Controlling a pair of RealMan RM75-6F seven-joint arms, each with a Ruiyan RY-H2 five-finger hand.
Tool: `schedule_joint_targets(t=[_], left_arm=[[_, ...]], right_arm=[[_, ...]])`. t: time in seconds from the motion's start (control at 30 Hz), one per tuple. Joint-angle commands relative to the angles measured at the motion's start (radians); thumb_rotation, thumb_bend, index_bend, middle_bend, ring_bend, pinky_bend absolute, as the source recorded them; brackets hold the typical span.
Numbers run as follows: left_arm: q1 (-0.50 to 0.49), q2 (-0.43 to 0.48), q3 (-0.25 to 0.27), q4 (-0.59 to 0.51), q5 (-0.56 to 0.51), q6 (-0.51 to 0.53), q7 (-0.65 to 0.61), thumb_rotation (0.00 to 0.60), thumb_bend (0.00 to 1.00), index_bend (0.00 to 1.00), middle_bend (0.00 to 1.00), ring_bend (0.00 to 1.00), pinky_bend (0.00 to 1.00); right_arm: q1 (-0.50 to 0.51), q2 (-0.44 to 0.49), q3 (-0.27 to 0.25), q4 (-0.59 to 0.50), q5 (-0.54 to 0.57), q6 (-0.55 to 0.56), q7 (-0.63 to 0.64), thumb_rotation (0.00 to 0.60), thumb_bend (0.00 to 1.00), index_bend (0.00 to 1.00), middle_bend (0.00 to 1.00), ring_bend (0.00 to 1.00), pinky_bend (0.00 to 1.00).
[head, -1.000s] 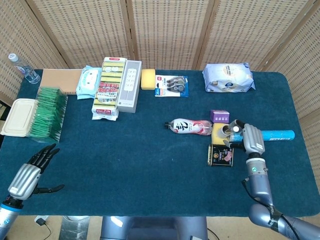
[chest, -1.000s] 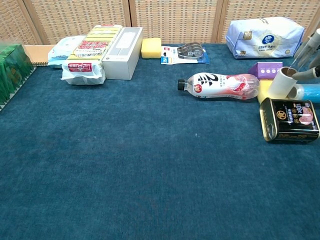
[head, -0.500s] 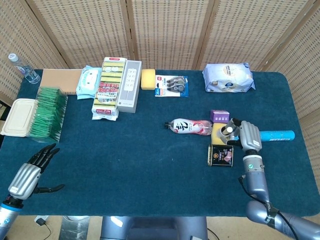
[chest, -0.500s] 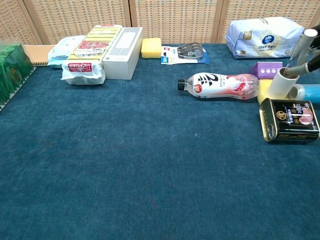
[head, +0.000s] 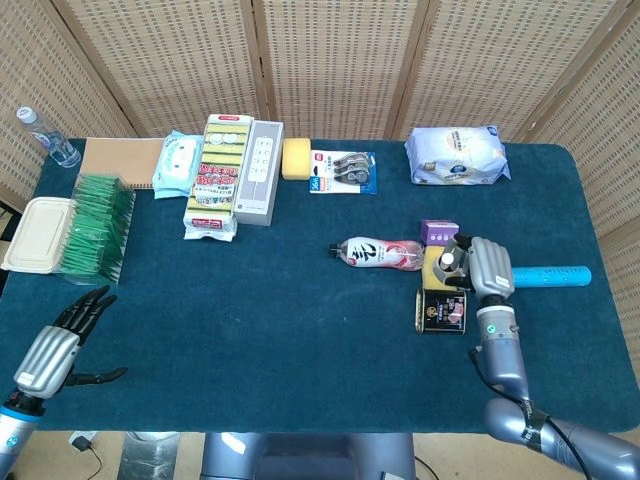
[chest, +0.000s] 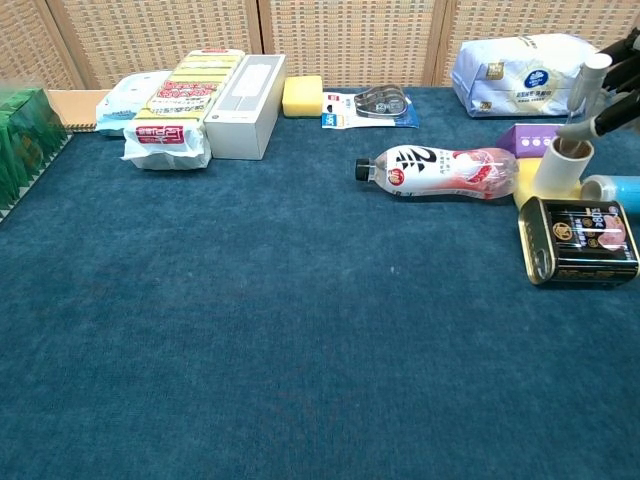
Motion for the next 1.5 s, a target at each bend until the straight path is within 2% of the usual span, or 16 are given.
schedule_joint_targets(t=[0.03, 0.77, 1.03, 1.5], left_arm=[[0.0, 0.0, 0.0, 0.001, 0.0, 0.0, -0.001, 0.439, 0.0, 0.01, 0.0, 0.03, 0.15], [0.0, -0.001, -0.002, 0.002, -0.004, -0.007, 0.0, 0.439, 0.0, 0.01, 0.0, 0.03, 0.15], [0.0, -0.001, -0.002, 0.003, -0.004, -0.007, -0.001, 0.443, 0.0, 0.01, 0.0, 0.03, 0.15], [0.004, 0.0, -0.001, 0.004, 0.009, 0.013, -0.011, 0.443, 0.0, 0.01, 0.0, 0.03, 0.15]], right_arm=[[0.007, -0.006, 0.001, 0.008, -0.004, 0.007, -0.009, 0.6, 0.29, 0.57, 0.7, 0.76, 0.71], [0.053, -0.044, 0.02, 0.062, -0.037, 0.029, -0.025, 0.6, 0.33, 0.66, 0.78, 0.88, 0.84], [0.048, -0.028, 0.031, 0.037, -0.036, 0.036, -0.012, 0.6, 0.34, 0.68, 0.81, 0.9, 0.86], [0.047, 0.058, 0.055, -0.088, -0.05, 0.072, -0.054, 0.6, 0.35, 0.7, 0.82, 0.92, 0.86]])
